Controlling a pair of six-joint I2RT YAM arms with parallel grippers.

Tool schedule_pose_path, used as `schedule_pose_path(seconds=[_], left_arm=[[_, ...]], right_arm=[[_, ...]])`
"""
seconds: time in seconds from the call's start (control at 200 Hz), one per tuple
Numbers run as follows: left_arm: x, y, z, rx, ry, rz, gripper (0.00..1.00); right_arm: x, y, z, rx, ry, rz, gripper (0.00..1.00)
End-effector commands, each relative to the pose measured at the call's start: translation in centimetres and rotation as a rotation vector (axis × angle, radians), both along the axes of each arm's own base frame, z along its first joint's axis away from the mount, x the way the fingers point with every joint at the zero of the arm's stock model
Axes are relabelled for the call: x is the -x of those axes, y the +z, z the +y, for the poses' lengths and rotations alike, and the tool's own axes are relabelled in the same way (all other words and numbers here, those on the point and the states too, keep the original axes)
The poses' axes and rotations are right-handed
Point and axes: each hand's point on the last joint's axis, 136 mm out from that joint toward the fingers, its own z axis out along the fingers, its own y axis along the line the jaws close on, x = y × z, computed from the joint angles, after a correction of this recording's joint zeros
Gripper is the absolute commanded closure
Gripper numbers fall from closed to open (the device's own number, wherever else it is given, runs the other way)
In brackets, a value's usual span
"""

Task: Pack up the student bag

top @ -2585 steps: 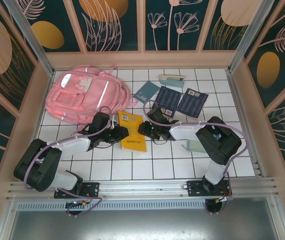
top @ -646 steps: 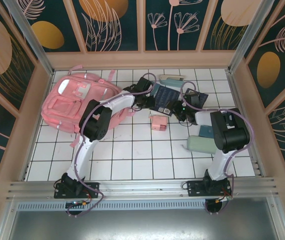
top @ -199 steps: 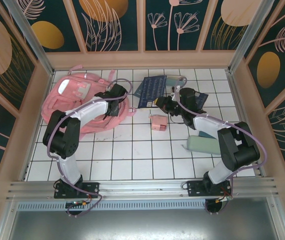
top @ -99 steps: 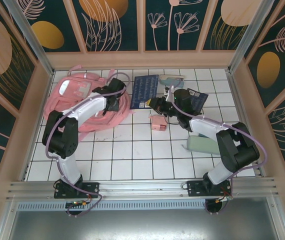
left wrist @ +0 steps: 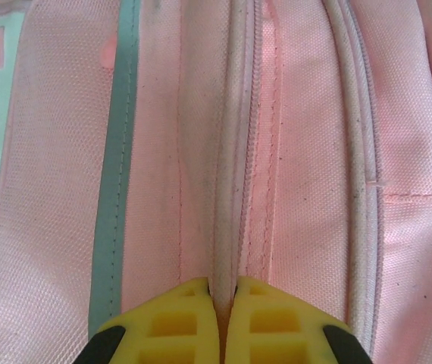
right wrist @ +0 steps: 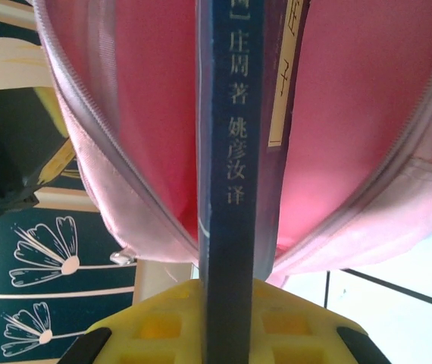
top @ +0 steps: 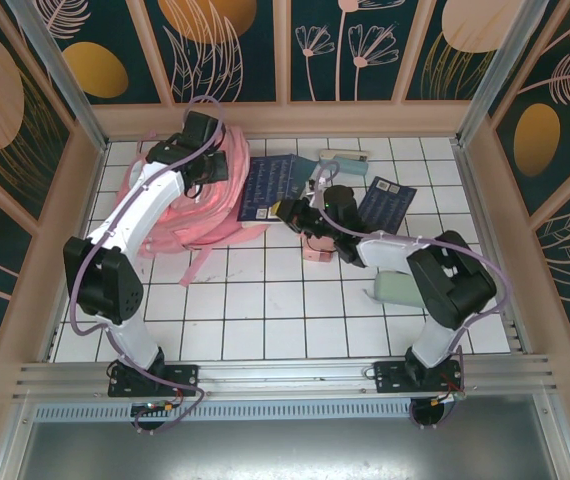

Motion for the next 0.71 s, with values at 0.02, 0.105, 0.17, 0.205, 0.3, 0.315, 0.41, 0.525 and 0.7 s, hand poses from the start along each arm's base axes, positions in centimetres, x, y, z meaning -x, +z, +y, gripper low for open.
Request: schedule_pose_path(seconds=[0.02,0.105,0.17,0.205,0.3,0.315,0.41,0.525,0.7], left_arm=[[-0.2,7.8,-0.6,0.166,-0.031,-0.184,1.00],[0.0,8.5,-0.4,0.215,-0.040,-0.203,1.00],[0.1,9.0,-0.3,0.246,-0.047,-0.213,1.00],[0.1,9.2,-0.2,0.260,-0.051,-0.218,1.00],[0.2,9.7,-0.2,0.287,-0.065,-0.225,1.00],[0.2,9.7,-0.2,0.291,-0.067,-0.225,1.00],[0.3,10.3,-0.3,0.311,-0.078,-0.242,1.00],[0.4,10.4,-0.5,0.326,-0.079,-0.239,1.00],[0.6,10.2,-0.9,0.362,-0.082,-0.236,1.00]], right_arm=[[-1.4,4.2,3.2,-0.136,0.006,-0.108,1.00],[-1.8,4.3,5.4,-0.179,0.030,-0.102,1.00],[-2.0,4.2,7.2,-0.203,0.048,-0.100,1.00],[-2.2,4.1,8.1,-0.213,0.054,-0.098,1.00],[-2.8,3.6,10.5,-0.242,0.065,-0.085,1.00],[-2.9,3.4,10.9,-0.246,0.066,-0.079,1.00],[-3.4,2.6,13.0,-0.276,0.069,-0.054,1.00],[-4.0,1.0,15.4,-0.282,0.073,-0.020,1.00],[-4.4,-2.3,19.3,-0.266,0.087,0.048,1.00]])
